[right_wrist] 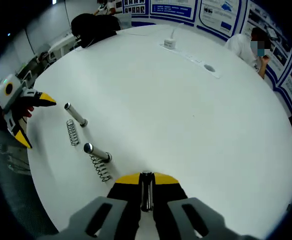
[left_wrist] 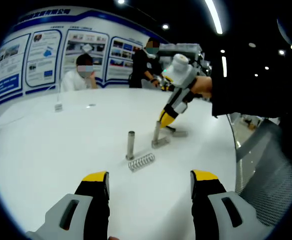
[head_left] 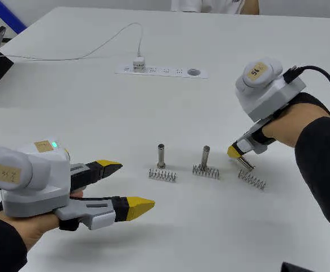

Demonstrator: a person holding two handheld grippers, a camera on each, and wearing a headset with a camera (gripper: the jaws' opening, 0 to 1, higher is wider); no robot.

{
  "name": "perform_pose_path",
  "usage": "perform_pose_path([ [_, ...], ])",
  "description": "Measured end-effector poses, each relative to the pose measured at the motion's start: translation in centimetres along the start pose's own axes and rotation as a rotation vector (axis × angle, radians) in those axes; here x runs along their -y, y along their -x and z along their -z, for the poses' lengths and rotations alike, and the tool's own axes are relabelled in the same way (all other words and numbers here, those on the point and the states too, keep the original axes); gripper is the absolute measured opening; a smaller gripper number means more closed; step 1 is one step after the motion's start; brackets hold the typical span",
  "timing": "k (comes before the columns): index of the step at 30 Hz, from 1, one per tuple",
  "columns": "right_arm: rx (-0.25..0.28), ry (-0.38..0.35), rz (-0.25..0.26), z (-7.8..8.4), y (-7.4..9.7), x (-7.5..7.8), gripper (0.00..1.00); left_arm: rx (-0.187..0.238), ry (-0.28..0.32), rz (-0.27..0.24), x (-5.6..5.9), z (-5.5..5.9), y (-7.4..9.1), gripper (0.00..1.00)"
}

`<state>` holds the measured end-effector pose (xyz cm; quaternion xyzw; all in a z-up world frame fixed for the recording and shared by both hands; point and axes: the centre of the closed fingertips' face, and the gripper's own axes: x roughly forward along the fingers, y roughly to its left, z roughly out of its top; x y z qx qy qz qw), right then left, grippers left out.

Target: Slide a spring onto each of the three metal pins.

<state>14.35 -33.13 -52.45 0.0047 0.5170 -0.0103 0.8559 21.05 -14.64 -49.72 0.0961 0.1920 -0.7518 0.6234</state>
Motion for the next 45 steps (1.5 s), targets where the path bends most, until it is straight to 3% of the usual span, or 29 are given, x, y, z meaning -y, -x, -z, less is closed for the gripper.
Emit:
perform_pose_path([
  [20, 0.142, -0.041, 0.024, 0.7, 3.0, 0.3, 0.09, -0.006, -0.007, 0.004, 0.2, 0.0, 0.0, 0.67],
  [45, 0.212, 0.005, 0.028, 2.2, 4.3, -0.2, 0.09, -0.005, -0.014, 0.013, 0.4, -0.2, -0.1, 0.67],
])
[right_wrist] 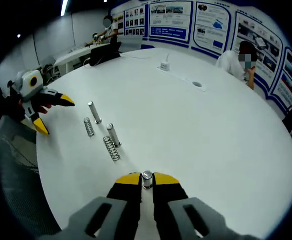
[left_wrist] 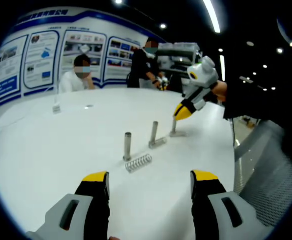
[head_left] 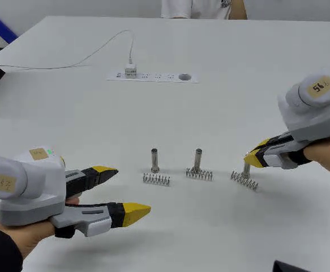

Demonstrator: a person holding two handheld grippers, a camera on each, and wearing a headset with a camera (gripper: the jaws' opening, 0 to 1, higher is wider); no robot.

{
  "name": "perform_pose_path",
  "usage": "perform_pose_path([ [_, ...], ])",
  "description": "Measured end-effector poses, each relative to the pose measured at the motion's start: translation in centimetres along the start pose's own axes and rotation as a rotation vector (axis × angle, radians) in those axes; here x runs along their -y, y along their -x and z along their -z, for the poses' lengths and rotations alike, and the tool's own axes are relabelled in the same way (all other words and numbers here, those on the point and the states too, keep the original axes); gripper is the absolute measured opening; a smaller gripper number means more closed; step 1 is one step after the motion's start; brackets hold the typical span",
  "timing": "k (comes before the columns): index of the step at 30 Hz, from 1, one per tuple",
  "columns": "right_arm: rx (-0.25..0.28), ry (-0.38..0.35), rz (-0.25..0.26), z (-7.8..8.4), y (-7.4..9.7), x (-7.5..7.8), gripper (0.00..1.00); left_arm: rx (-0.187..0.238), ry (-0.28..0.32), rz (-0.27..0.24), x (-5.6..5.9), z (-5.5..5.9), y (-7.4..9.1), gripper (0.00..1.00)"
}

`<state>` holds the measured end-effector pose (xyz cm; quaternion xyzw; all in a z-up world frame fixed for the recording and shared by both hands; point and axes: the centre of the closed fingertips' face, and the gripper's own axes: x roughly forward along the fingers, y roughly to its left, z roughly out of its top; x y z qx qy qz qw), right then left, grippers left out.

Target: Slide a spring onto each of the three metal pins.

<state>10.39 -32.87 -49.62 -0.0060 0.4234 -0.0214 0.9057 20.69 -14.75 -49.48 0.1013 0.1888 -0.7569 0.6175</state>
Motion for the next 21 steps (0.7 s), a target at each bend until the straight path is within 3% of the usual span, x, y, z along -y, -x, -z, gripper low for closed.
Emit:
perform_pose_path([
  [21, 0.029, 0.003, 0.004, -0.11, 0.77, 0.16, 0.1, -0.004, -0.001, 0.002, 0.05, 0.12, -0.07, 0.67],
])
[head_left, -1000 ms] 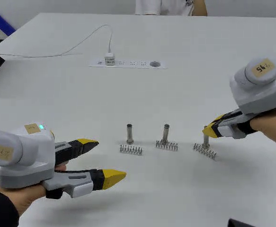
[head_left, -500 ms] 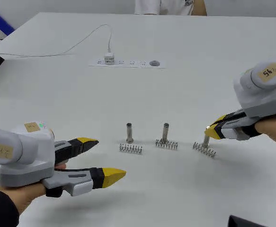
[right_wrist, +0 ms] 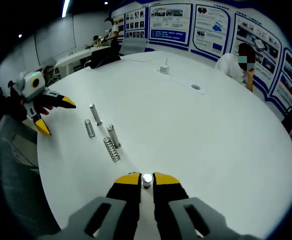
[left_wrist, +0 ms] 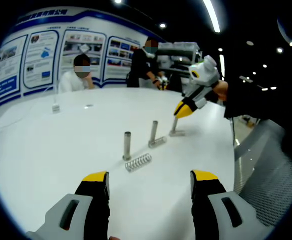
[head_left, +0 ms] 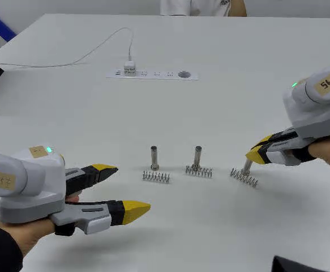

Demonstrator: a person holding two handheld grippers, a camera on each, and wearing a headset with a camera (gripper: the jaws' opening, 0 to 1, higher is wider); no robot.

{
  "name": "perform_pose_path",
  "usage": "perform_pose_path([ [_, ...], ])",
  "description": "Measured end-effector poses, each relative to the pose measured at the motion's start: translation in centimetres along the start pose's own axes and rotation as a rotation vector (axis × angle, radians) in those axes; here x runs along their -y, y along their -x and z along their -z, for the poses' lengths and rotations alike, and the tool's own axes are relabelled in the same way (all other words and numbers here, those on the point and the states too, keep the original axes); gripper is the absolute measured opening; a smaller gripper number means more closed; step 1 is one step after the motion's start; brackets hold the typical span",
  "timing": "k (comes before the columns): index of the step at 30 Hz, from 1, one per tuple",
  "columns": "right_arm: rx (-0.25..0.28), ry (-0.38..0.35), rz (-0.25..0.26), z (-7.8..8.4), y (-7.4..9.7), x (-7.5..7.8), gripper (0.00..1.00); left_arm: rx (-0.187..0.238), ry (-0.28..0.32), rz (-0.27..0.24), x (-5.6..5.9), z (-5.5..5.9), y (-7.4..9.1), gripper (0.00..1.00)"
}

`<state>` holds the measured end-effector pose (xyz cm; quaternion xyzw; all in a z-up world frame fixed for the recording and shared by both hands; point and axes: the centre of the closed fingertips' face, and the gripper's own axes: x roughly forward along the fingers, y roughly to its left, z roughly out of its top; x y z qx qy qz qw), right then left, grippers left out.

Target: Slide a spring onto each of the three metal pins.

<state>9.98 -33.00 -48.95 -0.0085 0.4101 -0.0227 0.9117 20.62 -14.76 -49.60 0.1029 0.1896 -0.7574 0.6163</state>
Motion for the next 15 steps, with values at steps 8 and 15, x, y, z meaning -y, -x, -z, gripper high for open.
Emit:
perform_pose_path([
  [8, -0.001, 0.003, 0.004, 1.2, 0.9, 0.2, 0.12, 0.001, -0.003, 0.007, 0.2, -0.1, -0.1, 0.67],
  [15, -0.019, 0.009, -0.023, 2.8, 0.3, -0.6, 0.16, 0.003, -0.003, 0.015, 0.4, -0.1, -0.1, 0.67],
])
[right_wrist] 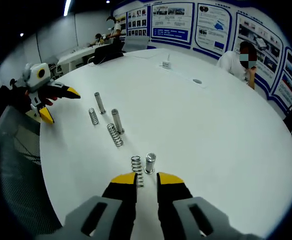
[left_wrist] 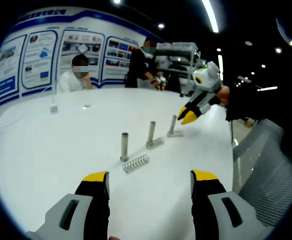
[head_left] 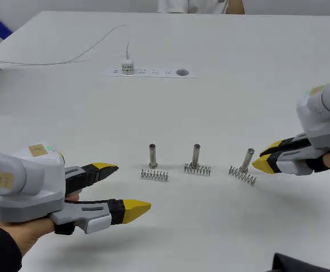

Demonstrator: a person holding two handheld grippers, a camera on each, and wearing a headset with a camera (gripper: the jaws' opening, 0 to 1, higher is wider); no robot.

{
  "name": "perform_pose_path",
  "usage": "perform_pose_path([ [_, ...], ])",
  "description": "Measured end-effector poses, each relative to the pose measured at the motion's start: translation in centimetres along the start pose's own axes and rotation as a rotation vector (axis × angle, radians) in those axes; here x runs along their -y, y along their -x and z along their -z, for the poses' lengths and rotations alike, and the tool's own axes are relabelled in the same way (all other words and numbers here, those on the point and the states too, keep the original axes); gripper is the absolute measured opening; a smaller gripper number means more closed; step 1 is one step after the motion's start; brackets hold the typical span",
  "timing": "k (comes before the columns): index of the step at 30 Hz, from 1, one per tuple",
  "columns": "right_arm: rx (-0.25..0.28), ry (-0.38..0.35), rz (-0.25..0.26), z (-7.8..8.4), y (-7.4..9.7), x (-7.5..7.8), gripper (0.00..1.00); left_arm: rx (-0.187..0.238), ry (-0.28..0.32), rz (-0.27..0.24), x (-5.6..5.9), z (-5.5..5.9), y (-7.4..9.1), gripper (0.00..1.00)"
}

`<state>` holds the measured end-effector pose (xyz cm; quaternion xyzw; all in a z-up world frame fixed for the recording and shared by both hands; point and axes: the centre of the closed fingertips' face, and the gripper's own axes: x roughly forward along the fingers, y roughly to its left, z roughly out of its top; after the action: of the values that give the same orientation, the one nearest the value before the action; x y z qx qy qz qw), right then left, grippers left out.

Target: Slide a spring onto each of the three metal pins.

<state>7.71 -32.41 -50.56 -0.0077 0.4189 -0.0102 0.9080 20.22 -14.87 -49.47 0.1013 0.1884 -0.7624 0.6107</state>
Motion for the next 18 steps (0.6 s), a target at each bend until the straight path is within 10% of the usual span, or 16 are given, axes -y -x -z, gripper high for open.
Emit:
perform_pose_path([
  [18, -0.07, 0.047, -0.067, 1.5, -1.5, -1.5, 0.16, -0.015, 0.019, 0.027, 0.6, 0.3, -0.4, 0.67],
])
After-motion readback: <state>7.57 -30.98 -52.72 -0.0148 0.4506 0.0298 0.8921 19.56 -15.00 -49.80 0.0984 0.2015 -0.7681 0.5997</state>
